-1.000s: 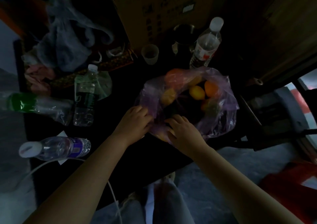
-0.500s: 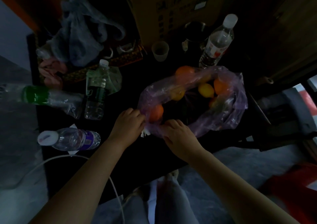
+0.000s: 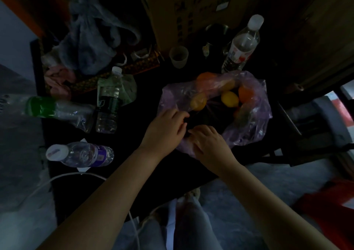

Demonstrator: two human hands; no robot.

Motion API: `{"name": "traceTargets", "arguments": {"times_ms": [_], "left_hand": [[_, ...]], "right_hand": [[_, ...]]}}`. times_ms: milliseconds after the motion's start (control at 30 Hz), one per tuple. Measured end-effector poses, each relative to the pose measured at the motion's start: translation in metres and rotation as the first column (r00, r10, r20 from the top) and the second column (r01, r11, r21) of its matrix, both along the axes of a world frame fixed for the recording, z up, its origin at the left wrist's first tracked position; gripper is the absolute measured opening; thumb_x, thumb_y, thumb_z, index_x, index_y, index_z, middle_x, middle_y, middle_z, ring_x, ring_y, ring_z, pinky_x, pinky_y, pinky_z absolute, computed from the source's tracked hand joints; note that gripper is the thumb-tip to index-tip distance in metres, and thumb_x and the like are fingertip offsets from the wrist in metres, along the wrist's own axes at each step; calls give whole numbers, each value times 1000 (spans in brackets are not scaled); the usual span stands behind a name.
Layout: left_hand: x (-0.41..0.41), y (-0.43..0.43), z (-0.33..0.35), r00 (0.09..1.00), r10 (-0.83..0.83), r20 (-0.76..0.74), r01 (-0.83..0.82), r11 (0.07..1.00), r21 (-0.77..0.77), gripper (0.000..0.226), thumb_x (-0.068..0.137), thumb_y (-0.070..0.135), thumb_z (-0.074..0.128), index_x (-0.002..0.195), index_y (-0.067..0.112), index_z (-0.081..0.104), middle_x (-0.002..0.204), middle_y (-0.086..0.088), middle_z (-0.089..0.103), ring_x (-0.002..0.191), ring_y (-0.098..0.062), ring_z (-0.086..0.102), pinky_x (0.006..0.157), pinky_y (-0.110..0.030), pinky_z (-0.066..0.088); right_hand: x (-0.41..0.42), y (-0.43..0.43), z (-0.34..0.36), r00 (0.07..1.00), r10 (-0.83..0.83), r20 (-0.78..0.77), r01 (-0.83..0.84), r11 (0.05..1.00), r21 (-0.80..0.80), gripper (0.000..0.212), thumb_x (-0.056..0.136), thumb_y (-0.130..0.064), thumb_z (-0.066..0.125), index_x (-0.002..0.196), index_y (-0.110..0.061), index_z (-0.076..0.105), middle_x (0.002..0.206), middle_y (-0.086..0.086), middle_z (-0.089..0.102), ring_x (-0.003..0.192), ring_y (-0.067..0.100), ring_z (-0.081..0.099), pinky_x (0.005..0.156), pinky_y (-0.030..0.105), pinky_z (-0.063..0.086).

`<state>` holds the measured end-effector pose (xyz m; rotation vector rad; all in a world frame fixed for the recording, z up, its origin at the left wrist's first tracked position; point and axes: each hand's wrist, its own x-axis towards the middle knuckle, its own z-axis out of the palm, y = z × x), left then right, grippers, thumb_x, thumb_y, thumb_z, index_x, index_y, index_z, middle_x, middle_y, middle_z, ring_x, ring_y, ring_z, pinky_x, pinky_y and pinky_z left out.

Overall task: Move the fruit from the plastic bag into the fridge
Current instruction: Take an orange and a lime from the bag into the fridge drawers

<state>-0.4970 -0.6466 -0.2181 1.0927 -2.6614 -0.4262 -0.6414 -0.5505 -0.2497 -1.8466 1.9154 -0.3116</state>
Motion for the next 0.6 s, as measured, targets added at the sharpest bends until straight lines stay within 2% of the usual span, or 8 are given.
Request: {"name": "traceTargets", "arguments": {"times_ms": [67,167,300,467,600], "left_hand": [[-19,-1,1,1000,-8,-29,11,995,102,24,89,21,53,111,16,60,104,-4,61,96,-24,57,78,-37,49],[-35,-7,-9,999,-21,49,10,979,205,26,93,22,51,117,18,59,116,0,60,108,-23,51,90,-36,43],[-29,-15,-26,977,-4,211,-32,985,167,31,92,31,51,121,20,57,116,0,58,113,-24,47,89,-38,43],[-5,-23,-35,962,39,271,-75,989,126,33,83,26,61,114,15,61,110,-8,59,106,-32,50,88,-41,41],[2,-27,-36,938,39,344,-93,986,141,48,78,23,63,125,17,54,118,-8,53,110,-32,48,92,-42,39]], "right_hand": [[-15,-2,0,998,-55,3,55,998,-10,45,84,-27,49,127,-13,56,122,6,55,110,29,50,87,41,48],[-33,-8,-3,988,-154,26,155,988,-13,43,88,-20,57,129,-12,51,124,9,53,113,30,47,91,42,45],[-37,-22,-8,985,-169,40,168,986,20,44,92,-24,54,134,-13,45,131,7,46,120,28,40,96,39,39],[-34,-38,-17,992,-123,40,119,990,78,50,92,-24,56,138,-14,40,138,6,39,128,28,32,97,41,38],[-34,-41,-25,995,-96,-2,96,991,94,56,89,-23,58,140,-15,38,142,7,36,130,29,30,99,42,39]]}}
